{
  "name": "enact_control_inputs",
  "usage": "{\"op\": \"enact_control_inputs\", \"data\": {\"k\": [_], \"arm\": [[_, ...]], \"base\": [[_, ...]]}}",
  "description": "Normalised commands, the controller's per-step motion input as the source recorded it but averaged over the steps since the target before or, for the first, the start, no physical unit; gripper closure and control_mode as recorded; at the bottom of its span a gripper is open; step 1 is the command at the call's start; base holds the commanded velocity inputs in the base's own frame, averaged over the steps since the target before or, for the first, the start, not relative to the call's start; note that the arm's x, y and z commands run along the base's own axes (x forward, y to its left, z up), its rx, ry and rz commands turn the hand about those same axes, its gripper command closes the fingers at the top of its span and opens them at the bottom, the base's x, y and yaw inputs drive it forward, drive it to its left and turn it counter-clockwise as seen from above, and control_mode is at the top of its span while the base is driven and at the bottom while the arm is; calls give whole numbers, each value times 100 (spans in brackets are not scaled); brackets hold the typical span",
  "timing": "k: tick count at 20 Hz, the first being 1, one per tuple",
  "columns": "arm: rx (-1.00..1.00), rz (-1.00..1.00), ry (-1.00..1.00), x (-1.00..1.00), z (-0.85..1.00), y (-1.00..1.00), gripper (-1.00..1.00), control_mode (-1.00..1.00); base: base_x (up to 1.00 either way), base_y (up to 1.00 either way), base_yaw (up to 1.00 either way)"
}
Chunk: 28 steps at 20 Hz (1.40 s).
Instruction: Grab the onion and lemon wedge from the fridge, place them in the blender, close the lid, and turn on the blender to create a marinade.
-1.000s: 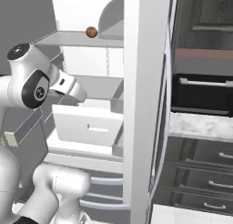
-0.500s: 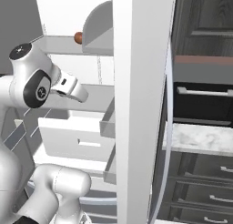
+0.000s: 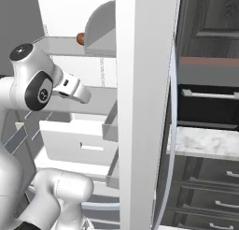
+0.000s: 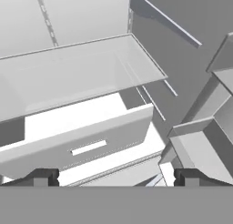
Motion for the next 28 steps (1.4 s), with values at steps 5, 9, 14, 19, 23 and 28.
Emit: {"op": "enact_control_inputs", "data": {"k": [5, 9, 14, 19, 23, 28], "arm": [[0, 17, -21, -1, 40, 13, -100, -100], [-3, 20, -26, -6, 56, 30, -100, -100], [-5, 15, -9, 0, 40, 35, -100, -100], [-3, 12, 0, 6, 32, 26, -100, -100], [0, 9, 0, 14, 42, 19, -100, -100], [0, 2, 1, 35, 28, 12, -100, -100]], "base": [[0, 0, 0], [0, 0, 0], [0, 0, 0], [0, 0, 0], [0, 0, 0], [0, 0, 0]]}}
